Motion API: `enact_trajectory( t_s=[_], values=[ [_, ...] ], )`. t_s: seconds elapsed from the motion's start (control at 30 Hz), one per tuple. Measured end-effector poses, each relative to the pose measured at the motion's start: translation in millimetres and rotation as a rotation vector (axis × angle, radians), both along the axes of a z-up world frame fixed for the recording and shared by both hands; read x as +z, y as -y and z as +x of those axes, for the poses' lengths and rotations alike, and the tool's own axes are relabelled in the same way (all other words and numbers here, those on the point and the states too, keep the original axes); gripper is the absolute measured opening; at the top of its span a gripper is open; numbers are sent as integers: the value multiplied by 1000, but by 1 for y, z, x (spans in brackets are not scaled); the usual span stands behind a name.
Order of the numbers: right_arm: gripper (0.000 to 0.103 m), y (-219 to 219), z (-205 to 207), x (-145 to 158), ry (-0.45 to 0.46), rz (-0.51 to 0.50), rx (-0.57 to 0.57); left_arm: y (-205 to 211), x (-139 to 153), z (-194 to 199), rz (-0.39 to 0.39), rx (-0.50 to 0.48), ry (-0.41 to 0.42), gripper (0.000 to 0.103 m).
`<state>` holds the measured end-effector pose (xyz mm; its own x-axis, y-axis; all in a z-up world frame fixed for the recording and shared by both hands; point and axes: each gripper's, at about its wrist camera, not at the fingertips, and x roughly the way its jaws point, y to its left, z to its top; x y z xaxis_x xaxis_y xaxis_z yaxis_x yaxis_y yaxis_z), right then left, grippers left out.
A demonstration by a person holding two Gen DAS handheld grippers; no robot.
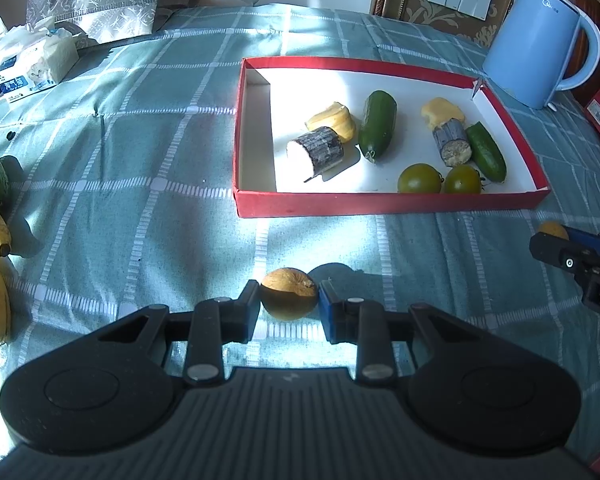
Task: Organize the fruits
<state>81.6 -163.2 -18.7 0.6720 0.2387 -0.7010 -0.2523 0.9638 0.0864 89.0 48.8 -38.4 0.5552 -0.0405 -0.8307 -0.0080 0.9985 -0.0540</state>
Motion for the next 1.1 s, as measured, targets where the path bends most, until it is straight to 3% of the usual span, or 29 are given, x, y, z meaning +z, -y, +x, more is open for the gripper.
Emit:
enact_trajectory(
  t_s=[1.1],
  values=[
    [25, 1, -1, -3, -12, 2, -12, -2, -2, 0, -2, -3, 0, 27]
  ],
)
